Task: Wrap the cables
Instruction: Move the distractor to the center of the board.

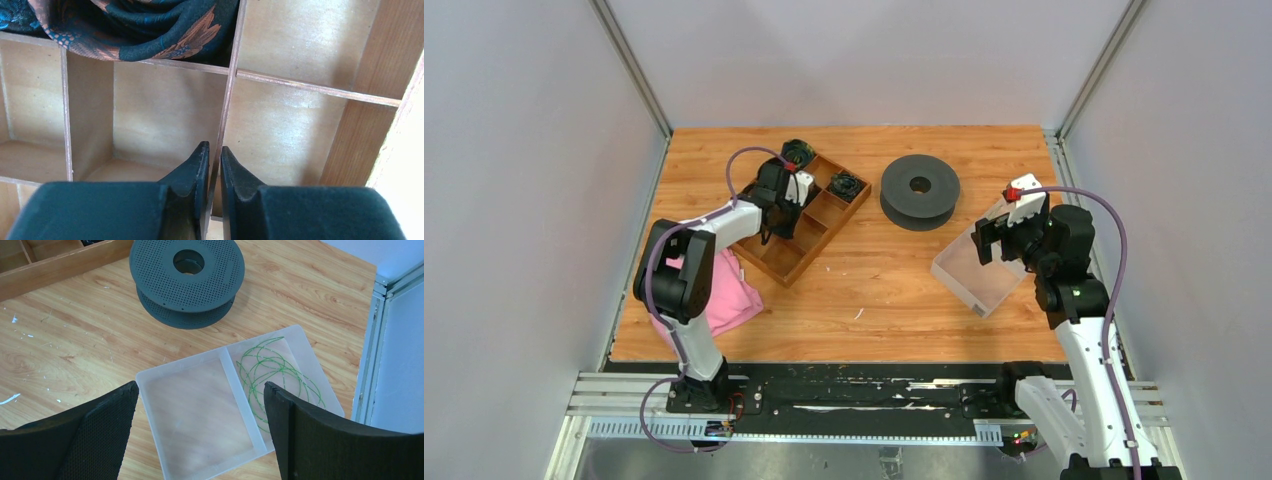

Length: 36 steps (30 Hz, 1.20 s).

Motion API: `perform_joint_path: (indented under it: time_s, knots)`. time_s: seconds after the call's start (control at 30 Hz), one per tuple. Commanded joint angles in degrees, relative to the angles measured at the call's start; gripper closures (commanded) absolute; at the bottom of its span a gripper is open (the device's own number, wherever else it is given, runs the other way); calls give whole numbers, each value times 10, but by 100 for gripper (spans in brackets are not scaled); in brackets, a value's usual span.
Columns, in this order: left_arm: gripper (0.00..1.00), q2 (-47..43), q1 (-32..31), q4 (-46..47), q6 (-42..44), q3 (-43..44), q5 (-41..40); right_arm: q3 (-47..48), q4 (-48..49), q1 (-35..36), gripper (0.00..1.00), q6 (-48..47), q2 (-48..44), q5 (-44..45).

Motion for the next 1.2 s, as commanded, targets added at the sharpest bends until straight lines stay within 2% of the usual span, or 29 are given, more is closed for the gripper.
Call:
perform_joint_path:
  time_s: [0.0,0.13,0.27,0.5,0.57,0.63,0.93,1.1,1.17]
  knots:
    - [86,-18,8,29,-32,5,-67,-6,3,-8,6,-11,-6,-10]
    - [91,-15,35,37,-55,8,-79,-5,3,-8,6,-11,-3,-12]
    - [94,9,82,28,-96,35,-49,-6,3,-8,6,-12,-1,-12]
    - [94,59,133,28,-124,97,-32,-7,9,-8,6,-12,15,-6]
    - [91,81,140,19,-131,131,-31,-3,15,-7,6,-14,29,-6]
    - [86,96,144,11,-136,154,-29,6,20,2,6,-18,56,0]
    - [38,35,168,13,-125,147,22,122,38,131,7,-59,293,65]
    - [22,-39,176,13,-94,111,56,220,54,152,7,-44,431,48]
    - [19,-75,177,17,-84,92,66,261,45,156,7,-39,481,39]
